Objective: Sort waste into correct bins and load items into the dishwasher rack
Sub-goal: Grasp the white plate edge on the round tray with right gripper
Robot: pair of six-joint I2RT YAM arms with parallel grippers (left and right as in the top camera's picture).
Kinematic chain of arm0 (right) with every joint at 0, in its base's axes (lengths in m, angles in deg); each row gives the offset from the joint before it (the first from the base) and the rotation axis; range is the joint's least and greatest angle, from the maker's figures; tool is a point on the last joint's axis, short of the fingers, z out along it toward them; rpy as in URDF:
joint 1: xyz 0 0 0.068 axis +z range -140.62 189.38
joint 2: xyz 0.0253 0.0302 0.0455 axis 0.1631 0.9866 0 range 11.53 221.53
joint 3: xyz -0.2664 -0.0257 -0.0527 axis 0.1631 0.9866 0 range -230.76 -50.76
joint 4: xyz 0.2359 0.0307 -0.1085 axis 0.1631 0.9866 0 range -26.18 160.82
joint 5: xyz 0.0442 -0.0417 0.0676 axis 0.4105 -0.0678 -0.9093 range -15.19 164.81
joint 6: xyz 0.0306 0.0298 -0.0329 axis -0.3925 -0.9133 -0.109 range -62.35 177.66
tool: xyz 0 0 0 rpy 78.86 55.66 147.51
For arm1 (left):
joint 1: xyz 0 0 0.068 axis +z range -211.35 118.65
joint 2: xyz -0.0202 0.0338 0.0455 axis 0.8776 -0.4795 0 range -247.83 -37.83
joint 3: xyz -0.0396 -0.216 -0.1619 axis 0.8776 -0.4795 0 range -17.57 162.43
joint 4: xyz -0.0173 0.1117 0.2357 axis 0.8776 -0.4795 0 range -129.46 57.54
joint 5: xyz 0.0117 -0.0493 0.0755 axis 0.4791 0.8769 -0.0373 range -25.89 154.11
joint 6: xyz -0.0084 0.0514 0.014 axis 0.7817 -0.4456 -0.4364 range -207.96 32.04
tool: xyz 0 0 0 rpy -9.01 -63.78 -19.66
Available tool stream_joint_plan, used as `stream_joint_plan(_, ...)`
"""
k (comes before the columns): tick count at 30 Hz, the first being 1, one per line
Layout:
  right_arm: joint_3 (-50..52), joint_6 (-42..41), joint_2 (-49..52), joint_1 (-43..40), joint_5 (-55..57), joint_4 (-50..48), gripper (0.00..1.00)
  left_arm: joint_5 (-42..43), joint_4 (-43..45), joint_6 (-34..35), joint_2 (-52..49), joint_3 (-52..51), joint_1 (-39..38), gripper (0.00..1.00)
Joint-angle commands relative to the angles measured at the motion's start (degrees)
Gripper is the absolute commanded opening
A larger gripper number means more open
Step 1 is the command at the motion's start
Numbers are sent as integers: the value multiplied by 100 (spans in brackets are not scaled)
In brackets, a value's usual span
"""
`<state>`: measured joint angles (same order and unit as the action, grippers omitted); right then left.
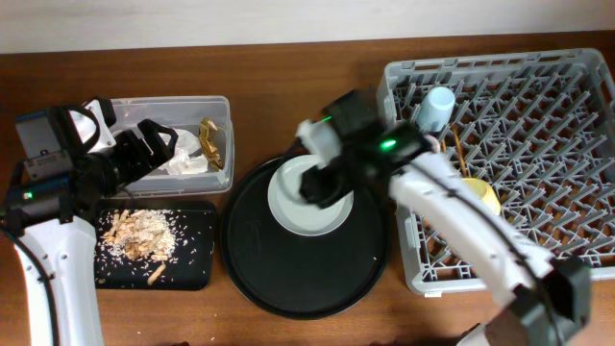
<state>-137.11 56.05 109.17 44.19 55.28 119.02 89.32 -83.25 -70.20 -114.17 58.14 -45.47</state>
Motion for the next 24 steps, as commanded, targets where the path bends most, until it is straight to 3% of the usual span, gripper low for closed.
stream_joint_plan(1,0,-236,474,551,662,-313,48,24,11,17,44,90,22,99)
stream_joint_plan(8,0,-391,1421,1073,1467,-1036,49,24,11,17,44,90,22,99)
stream_joint_plan(24,105,-669,2306,1134,1421,-1353,44,24,11,17,44,90,22,99)
